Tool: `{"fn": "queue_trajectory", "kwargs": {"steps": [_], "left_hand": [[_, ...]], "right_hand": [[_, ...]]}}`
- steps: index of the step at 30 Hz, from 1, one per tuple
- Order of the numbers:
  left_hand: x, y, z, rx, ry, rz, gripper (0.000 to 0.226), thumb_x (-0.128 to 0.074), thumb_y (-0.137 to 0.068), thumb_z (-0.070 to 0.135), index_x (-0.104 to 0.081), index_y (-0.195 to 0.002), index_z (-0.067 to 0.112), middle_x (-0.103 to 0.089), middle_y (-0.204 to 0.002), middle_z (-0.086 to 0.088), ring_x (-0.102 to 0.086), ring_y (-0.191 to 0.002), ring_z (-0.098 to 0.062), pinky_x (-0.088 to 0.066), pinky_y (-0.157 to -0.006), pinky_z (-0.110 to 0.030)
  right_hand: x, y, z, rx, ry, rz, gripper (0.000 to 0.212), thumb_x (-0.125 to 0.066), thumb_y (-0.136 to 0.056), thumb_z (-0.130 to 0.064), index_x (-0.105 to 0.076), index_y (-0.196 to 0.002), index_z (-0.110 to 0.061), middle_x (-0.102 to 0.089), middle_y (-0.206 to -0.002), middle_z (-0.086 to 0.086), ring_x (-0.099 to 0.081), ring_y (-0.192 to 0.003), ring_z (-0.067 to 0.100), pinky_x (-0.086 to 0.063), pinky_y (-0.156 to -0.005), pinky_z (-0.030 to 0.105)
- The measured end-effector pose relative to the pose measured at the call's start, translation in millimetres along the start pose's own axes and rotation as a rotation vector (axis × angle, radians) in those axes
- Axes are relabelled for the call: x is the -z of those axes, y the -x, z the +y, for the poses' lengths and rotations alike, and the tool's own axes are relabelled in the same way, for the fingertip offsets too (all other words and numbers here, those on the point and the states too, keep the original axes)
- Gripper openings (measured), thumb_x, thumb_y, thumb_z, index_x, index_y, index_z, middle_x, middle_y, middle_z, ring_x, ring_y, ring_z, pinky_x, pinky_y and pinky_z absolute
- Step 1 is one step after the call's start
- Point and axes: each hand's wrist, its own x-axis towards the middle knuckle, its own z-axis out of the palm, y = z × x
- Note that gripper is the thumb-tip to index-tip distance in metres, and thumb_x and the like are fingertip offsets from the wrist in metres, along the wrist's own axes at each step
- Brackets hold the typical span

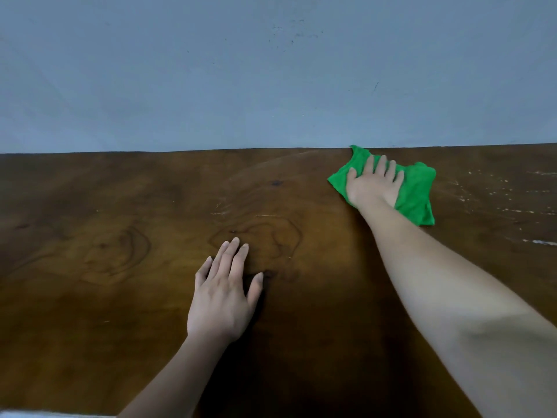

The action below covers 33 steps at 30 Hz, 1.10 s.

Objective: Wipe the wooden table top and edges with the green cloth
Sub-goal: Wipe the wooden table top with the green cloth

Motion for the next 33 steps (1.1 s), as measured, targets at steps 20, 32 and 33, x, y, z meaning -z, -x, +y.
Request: {"fn": "queue_trajectory", "kwargs": {"steps": [20,32,33], "left_hand": [[1.8,-0.9,-1.2,-0.02,-0.011,0.011,0.079,-0.009,-0.107,0.077,-0.014,-0.175,0.037,-0.001,-0.184,0.015,0.011,-0.167,-0.004,0.003,-0.137,-0.039],[2.3,0.0,-1.6,-0.011,0.007,-0.001,0.085,-0.003,-0.104,0.08,-0.017,-0.175,0.035,-0.005,-0.184,0.013,0.007,-0.168,-0.006,-0.003,-0.138,-0.043],[2.4,-0.4,-1.7,-0.012,0.014,-0.004,0.086,-0.003,-0.103,0.08,-0.018,-0.175,0.035,-0.006,-0.184,0.013,0.007,-0.169,-0.006,-0.003,-0.138,-0.043]], "right_hand": [[-10.0,19.2,-145.2,0.829,0.083,-0.149,0.076,-0.014,-0.113,-0.074,-0.007,-0.179,-0.039,0.001,-0.188,-0.005,0.002,-0.174,0.021,0.001,-0.14,0.05],[9.6,-21.8,22.7,0.252,-0.002,-0.029,0.084,-0.01,-0.11,-0.076,-0.006,-0.18,-0.031,0.0,-0.189,0.0,0.002,-0.174,0.025,0.0,-0.14,0.047],[9.9,-16.3,31.2,0.226,0.0,-0.025,0.083,-0.01,-0.11,-0.075,-0.006,-0.18,-0.031,0.0,-0.189,0.001,0.001,-0.174,0.026,-0.001,-0.14,0.048]]}}
